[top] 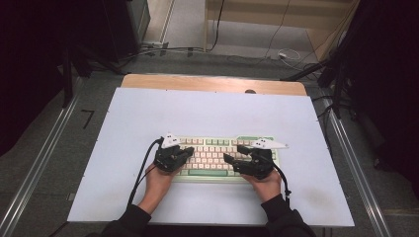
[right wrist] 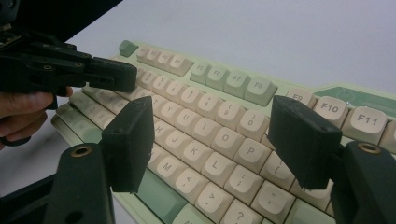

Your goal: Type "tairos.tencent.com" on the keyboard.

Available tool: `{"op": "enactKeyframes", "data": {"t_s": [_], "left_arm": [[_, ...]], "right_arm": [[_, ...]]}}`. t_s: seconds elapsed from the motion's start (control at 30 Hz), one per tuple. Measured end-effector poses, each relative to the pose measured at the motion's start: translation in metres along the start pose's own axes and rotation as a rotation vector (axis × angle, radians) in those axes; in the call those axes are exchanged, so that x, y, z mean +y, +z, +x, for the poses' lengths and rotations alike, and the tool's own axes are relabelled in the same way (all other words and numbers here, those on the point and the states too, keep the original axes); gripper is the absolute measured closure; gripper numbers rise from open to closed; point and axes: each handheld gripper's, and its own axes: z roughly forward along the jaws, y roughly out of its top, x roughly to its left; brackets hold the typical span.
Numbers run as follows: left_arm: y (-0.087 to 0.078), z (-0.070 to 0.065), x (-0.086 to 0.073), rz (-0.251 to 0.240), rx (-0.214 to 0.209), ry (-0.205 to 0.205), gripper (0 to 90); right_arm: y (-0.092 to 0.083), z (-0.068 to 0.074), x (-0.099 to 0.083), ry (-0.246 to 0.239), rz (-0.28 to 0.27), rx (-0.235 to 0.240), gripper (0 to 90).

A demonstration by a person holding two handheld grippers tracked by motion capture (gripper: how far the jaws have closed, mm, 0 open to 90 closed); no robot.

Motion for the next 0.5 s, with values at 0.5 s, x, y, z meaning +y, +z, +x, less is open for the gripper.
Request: {"op": "enactKeyframes", "data": {"t_s": [0.5], "left_arm": [[-0.025, 0.005, 0.007, -0.158, -0.021, -0.043, 61.1]], "right_arm": [[0.001, 0.001, -0.001, -0.013, 0.010, -0.008, 30.0]]}}
